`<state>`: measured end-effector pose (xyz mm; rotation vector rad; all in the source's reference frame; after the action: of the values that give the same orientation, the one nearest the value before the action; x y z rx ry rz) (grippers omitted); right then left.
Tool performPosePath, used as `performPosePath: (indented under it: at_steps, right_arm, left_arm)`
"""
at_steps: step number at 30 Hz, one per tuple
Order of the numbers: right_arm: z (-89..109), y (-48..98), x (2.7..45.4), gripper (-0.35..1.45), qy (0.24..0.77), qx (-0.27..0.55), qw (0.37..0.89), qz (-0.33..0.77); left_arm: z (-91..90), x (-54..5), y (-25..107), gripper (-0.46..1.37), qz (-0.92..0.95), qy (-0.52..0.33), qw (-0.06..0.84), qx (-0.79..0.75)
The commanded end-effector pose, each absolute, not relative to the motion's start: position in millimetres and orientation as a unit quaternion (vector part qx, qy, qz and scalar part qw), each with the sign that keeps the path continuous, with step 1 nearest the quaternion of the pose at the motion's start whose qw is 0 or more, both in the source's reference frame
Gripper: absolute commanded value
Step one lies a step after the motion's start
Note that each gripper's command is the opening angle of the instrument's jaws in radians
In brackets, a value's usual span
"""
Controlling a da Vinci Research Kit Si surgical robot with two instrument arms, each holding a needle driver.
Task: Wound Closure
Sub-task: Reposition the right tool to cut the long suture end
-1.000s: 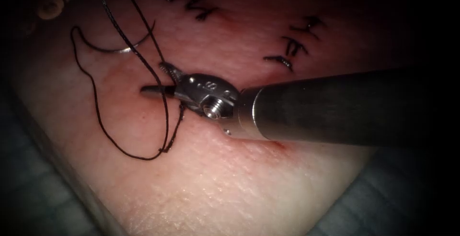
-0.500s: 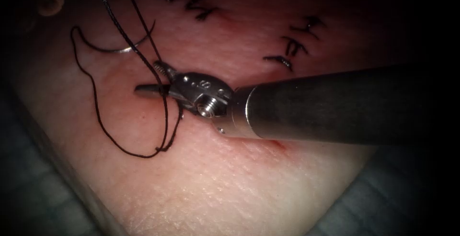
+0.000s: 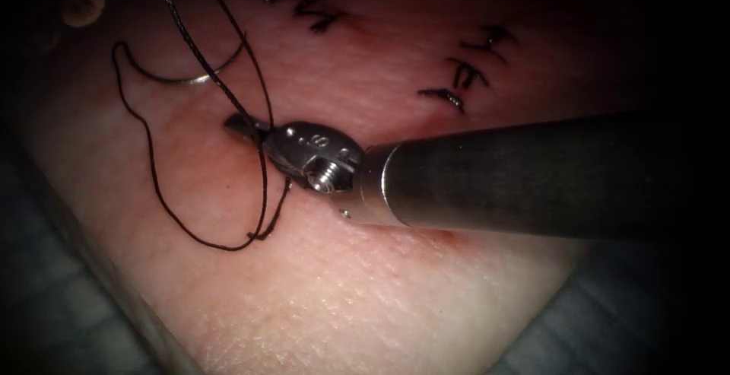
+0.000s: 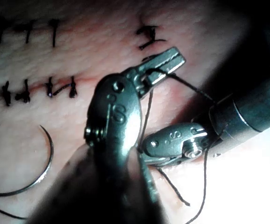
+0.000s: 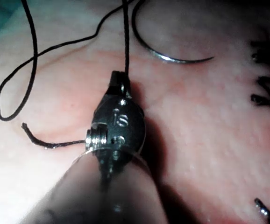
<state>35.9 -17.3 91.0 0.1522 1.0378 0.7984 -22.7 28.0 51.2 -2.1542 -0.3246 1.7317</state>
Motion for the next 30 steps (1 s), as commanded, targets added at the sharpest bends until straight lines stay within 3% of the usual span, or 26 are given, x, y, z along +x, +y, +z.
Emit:
performPosePath:
  at_steps: [1, 9, 10, 11, 12, 13, 30]
  right_arm:
    - [91.0, -17.2, 35.8, -0.35, 0.48, 0.068, 0.791, 0.373]
    - [90.7, -17.5, 35.0, -0.32, 0.485, 0.076, 0.79, 0.367]
    - [90.8, -17.6, 35.0, 0.18, 0.485, 0.077, 0.789, 0.368]
    - [90.9, -17.6, 35.0, 1.03, 0.485, 0.076, 0.79, 0.369]
    - [91.0, -17.6, 35.0, 1.29, 0.482, 0.07, 0.792, 0.369]
    - [91.0, -17.7, 35.0, 1.43, 0.479, 0.06, 0.796, 0.365]
    - [88.4, -19.0, 31.1, 1.44, 0.486, 0.063, 0.799, 0.348]
  left_arm:
    - [51.2, -22.7, 28.0, -0.35, 0.612, -0.116, 0.176, -0.762]
    - [51.2, -22.5, 28.0, -0.35, 0.612, -0.117, 0.176, -0.762]
    - [51.2, -22.5, 28.0, -0.35, 0.612, -0.117, 0.176, -0.762]
    - [51.2, -22.5, 28.0, -0.35, 0.612, -0.117, 0.176, -0.762]
    - [51.2, -22.5, 28.0, -0.35, 0.612, -0.117, 0.176, -0.763]
    - [51.3, -22.5, 28.0, -0.35, 0.611, -0.117, 0.175, -0.763]
    - [51.3, -21.8, 28.3, -0.35, 0.612, -0.113, 0.169, -0.764]
